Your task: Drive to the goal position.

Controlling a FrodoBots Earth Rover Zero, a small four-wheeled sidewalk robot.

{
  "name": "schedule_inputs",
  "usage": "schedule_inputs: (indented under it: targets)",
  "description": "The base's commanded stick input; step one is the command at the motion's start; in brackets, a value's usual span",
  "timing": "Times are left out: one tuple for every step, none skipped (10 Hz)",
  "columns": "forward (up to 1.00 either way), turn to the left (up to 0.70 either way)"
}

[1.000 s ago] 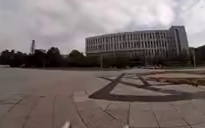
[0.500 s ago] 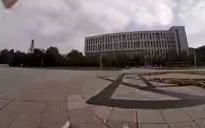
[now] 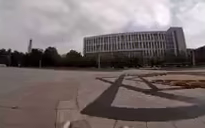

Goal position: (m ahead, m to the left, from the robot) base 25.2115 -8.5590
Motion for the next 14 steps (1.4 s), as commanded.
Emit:
schedule_inputs:
  targets:
    - [0.70,0.00]
    - [0.70,0.00]
    - [0.70,0.00]
    - [0.70,0.00]
    - [0.70,0.00]
    - [0.70,0.00]
    - [0.70,-0.12]
    - [0.70,-0.28]
    - [0.70,-0.27]
    - [0.70,-0.21]
    - [0.70,0.00]
    - [0.70,0.00]
    - [0.70,0.00]
    - [0.70,0.00]
